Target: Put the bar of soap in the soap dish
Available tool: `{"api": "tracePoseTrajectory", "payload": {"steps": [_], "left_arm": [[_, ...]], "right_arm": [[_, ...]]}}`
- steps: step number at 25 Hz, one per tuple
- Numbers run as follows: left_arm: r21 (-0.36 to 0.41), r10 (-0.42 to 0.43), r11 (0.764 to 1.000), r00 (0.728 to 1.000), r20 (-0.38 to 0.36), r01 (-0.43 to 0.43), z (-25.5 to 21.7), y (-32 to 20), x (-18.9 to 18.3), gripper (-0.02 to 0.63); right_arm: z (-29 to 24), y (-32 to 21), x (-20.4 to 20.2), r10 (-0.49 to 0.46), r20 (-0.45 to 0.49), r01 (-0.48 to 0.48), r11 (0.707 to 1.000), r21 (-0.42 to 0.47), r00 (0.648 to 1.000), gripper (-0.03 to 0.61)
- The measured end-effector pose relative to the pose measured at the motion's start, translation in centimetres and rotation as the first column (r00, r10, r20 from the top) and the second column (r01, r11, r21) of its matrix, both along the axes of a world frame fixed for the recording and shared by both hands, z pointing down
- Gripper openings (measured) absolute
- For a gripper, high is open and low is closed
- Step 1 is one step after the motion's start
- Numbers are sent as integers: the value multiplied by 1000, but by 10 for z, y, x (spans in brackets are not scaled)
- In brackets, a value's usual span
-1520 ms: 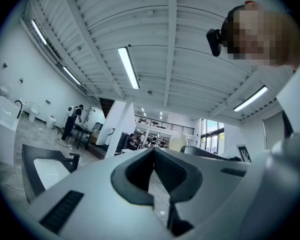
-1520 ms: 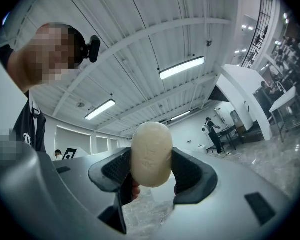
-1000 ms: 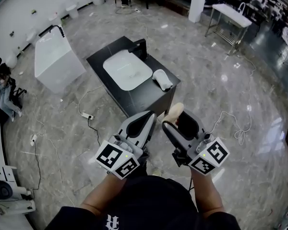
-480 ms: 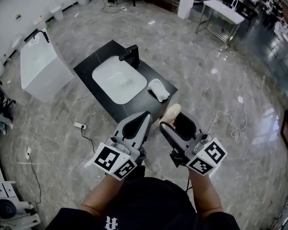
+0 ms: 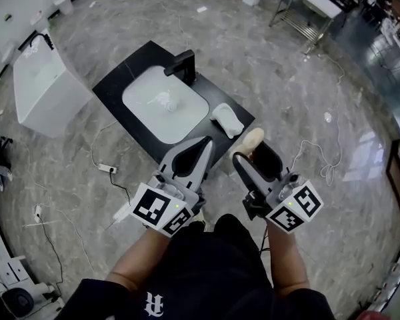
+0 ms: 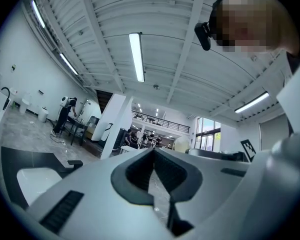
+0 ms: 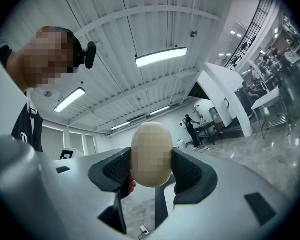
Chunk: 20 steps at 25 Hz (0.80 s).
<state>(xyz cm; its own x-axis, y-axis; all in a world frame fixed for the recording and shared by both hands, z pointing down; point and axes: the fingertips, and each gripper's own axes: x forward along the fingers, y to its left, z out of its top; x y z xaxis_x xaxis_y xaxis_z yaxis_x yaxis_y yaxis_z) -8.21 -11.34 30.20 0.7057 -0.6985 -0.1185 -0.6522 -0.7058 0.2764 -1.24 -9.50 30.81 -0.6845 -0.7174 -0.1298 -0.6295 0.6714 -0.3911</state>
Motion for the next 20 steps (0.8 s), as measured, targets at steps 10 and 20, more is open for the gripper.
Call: {"api": "tracePoseTrajectory", "payload": {"steps": [10, 20], "left_arm": [[-23, 17, 1000, 1000, -5, -17, 27, -55, 16, 8], [-35, -31, 999, 999, 34, 32, 68, -118, 41, 8]], "right_arm": [[41, -58, 12, 32, -86, -35, 999, -39, 996, 256], [119, -137, 31, -32, -231, 13, 996, -85, 972, 256]]}}
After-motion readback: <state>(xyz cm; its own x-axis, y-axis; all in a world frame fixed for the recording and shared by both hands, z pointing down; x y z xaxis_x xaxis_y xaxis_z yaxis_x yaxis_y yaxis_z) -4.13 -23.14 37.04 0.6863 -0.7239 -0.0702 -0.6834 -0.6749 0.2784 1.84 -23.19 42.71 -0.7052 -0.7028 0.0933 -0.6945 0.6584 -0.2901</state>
